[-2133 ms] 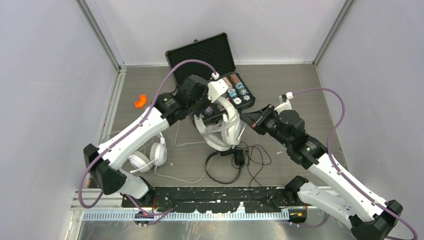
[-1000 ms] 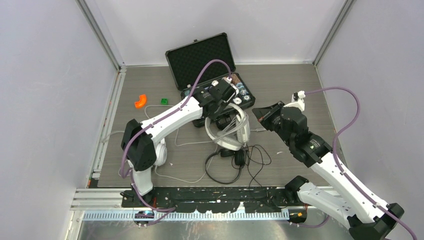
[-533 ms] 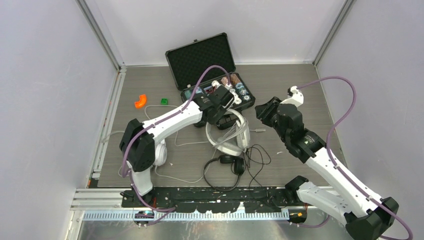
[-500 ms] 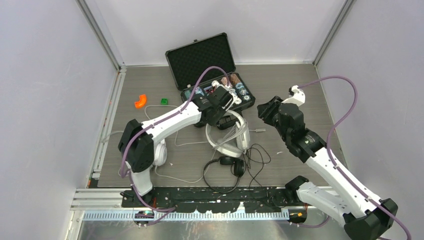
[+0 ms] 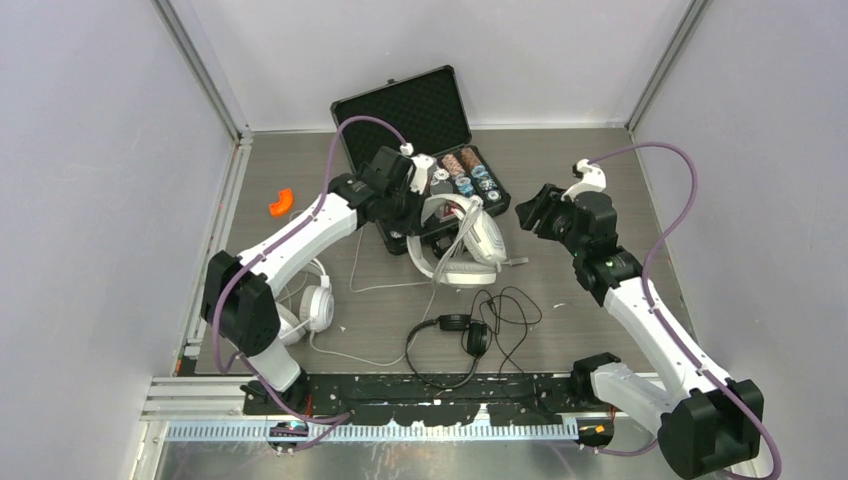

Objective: Wrap the headphones
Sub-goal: Wrap the headphones cable around the headphones.

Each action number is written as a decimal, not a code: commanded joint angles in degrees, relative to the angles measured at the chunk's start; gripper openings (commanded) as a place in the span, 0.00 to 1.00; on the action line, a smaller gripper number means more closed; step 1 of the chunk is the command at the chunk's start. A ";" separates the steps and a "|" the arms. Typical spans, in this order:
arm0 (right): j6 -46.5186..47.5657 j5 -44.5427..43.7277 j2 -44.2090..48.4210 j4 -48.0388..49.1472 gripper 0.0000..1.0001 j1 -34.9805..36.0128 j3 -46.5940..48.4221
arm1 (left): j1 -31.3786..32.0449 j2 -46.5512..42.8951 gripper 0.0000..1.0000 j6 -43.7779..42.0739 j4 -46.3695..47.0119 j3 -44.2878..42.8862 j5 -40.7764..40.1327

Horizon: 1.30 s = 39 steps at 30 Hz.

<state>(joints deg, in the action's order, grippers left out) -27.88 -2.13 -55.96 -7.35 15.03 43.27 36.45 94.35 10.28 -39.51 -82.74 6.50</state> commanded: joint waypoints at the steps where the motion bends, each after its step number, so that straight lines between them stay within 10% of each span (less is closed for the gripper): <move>1: 12.04 15.11 0.90 11.20 0.59 -0.40 -2.33 | -1.17 -2.60 0.00 6.09 0.81 -5.67 8.72; 6: 17.14 32.29 2.19 23.74 0.65 -0.39 -9.20 | -2.69 -1.49 0.00 9.18 -1.84 -11.15 10.00; 16: 21.55 31.23 -0.45 32.91 0.68 -0.46 -16.55 | -5.12 2.13 0.00 13.86 -5.55 -20.41 13.20; 25: 24.26 49.50 -8.38 49.98 0.66 -0.38 -21.99 | -6.68 3.91 0.00 14.82 -9.10 -28.15 14.32; 32: 27.49 46.68 -16.99 62.39 0.66 0.11 -25.63 | -6.83 3.87 0.00 15.51 -9.67 -30.28 14.37; 39: 39.27 40.77 -20.74 53.63 0.66 3.48 -23.45 | -6.83 4.50 0.00 15.78 -9.75 -31.50 14.75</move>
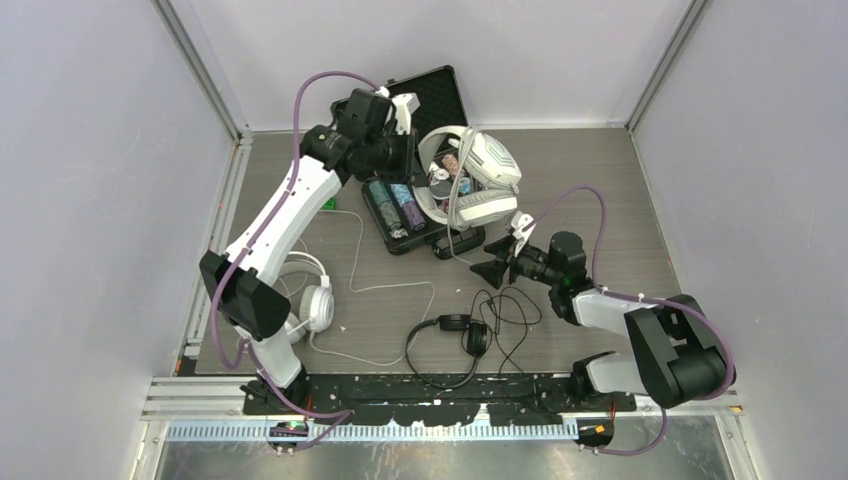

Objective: Wrap the headphones
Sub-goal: Wrap the headphones cable around the headphones.

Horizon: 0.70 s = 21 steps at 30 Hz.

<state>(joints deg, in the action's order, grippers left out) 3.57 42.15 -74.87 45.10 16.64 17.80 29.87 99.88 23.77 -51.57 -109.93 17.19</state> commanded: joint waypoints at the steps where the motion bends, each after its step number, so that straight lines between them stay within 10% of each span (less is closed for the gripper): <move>1: 8.65 -4.76 -2.57 1.08 0.66 2.52 2.04 | -0.25 -0.88 0.00 2.33 2.11 -4.52 4.08; 17: 11.60 -15.75 -13.90 7.19 0.64 7.83 2.87 | -0.34 0.29 0.00 2.31 0.79 -7.12 4.76; 21: 10.97 -16.85 -14.65 8.92 0.37 7.82 2.51 | -0.41 0.32 0.00 2.42 0.55 -7.38 4.86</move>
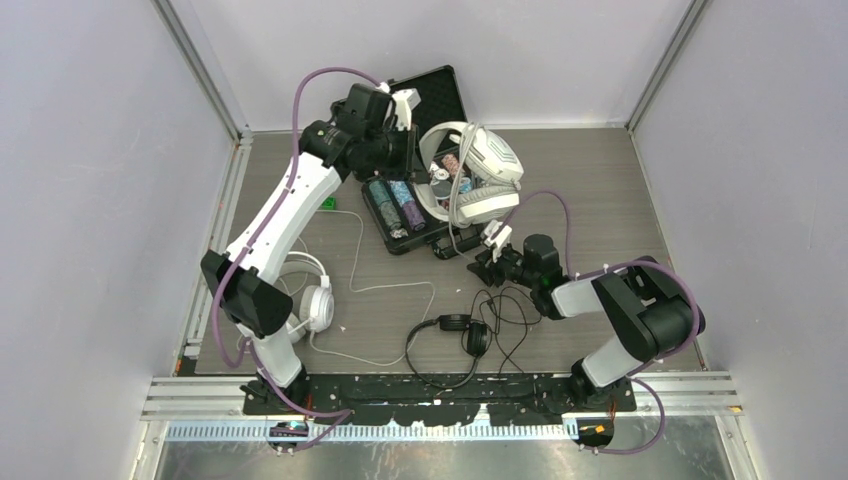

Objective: Wrap the headphones
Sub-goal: Wrap the headphones cable around the headphones.

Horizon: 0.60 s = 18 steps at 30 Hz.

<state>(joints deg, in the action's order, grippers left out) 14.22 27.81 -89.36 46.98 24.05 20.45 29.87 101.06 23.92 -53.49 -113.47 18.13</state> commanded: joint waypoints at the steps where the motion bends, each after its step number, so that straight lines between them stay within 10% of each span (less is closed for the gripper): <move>1: -0.24 -2.95 -0.29 8.64 0.23 0.42 -0.77 | -0.53 -0.92 0.00 2.19 2.29 -4.01 3.95; 6: -3.86 -6.05 1.64 11.91 0.01 -0.17 -1.86 | -2.11 -2.04 0.00 2.55 2.96 -3.86 9.72; 18: -26.34 -8.97 20.03 -20.34 0.00 -8.68 12.30 | -2.36 -8.09 0.00 -18.63 -4.13 4.01 21.79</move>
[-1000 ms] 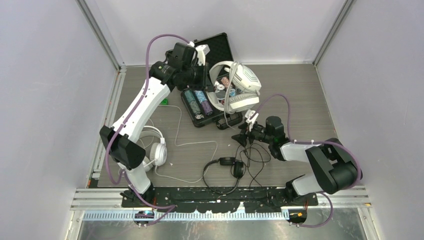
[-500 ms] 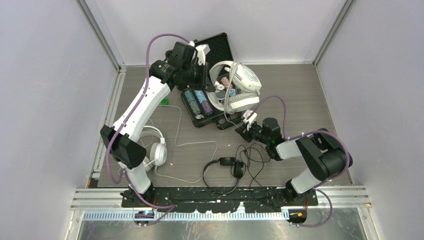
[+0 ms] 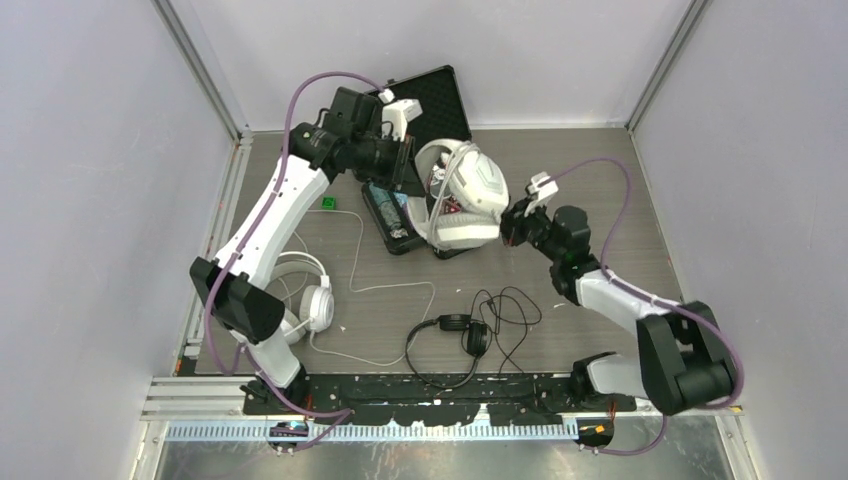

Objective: Wrap the headphones
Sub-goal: Wrap the headphones cable around the headphones.

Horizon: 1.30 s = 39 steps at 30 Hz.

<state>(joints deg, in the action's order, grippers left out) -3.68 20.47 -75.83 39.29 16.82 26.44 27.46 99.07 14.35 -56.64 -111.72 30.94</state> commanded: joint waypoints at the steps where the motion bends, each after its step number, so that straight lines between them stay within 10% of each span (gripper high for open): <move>1: -9.95 -1.32 8.09 -15.45 0.00 -1.87 7.73 | 0.05 -6.68 0.00 -11.12 -0.41 3.73 8.63; 16: -31.85 -3.72 14.84 -70.85 0.00 -3.98 39.83 | 8.21 -10.00 0.00 -39.29 10.19 20.32 -16.60; 27: -55.50 -1.32 18.66 -63.24 0.00 -4.08 38.36 | 14.40 -4.89 0.00 -36.01 11.13 16.98 -42.86; 39: -61.93 -19.17 19.70 -61.26 0.00 -4.12 34.90 | 19.43 13.93 0.00 -13.13 2.29 -1.68 -47.45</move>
<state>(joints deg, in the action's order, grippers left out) -63.86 10.48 -57.04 -28.95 13.69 59.75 46.41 107.35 -7.64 -45.10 -107.07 -11.05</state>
